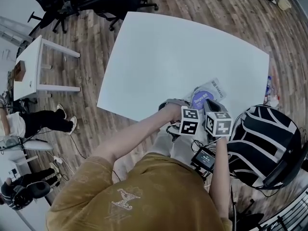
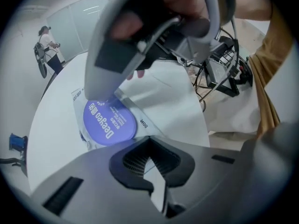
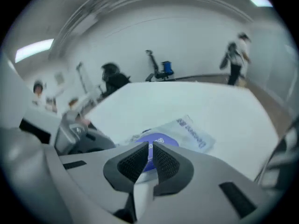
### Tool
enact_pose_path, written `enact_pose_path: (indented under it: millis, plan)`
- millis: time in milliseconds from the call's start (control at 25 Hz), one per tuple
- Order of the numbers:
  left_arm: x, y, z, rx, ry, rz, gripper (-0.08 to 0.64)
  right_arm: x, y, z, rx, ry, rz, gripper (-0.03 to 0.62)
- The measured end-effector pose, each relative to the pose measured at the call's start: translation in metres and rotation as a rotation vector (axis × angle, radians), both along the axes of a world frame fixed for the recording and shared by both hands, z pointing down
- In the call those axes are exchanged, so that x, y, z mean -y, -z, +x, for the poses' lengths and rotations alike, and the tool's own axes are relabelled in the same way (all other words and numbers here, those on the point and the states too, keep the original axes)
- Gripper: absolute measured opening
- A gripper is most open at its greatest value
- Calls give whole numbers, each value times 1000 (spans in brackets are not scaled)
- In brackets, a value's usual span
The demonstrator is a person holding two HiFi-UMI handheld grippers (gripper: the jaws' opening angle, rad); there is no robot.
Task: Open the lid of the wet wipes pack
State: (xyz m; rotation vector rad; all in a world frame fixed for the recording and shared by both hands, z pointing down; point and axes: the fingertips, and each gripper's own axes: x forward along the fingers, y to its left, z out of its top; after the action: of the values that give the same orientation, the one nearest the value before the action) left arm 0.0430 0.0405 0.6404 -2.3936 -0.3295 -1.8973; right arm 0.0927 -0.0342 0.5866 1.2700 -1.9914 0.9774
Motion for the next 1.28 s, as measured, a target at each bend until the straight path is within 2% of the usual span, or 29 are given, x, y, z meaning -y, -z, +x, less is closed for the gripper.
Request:
enact_pose_path:
  millis: [80,160,240,320,440,560,600,640,840,1080,1280]
  plan:
    - [0,1,-1,-23,19,12,7,-3,6,7,297,-269,-58,26]
    - [2,1,-2,-46,36,31,8,-6,4,13,508,-481,-81,118]
    - [2,1,-2,-63,44,44,8,-8,-4,20,585,-626,-84,147]
    - [2,1,-2,-61,44,48,7,-12,-16,21,574,-698,-102,166]
    - [2,0,-1,-47,28,57,8,-15,-27,16,521,-760,-146,164]
    - [0,0,0,-45,6,66,8,-16,-32,17,457,-782,-177,161]
    - [0,0,0,-46,0,68,8,-16,-34,18,440,-783,-189,142]
    - [0,0,0,-47,-5,68,7,-17,-36,20,431,-785,-200,74]
    - [-1,0,1,-39,-25,69,8,-17,-33,22,449,-801,-212,55]
    - [-2,0,2,-42,-48,63,8,-13,-22,16,480,-750,-254,44]
    - [-2,0,2,-43,-53,71,8,-10,-15,12,482,-715,-253,38]
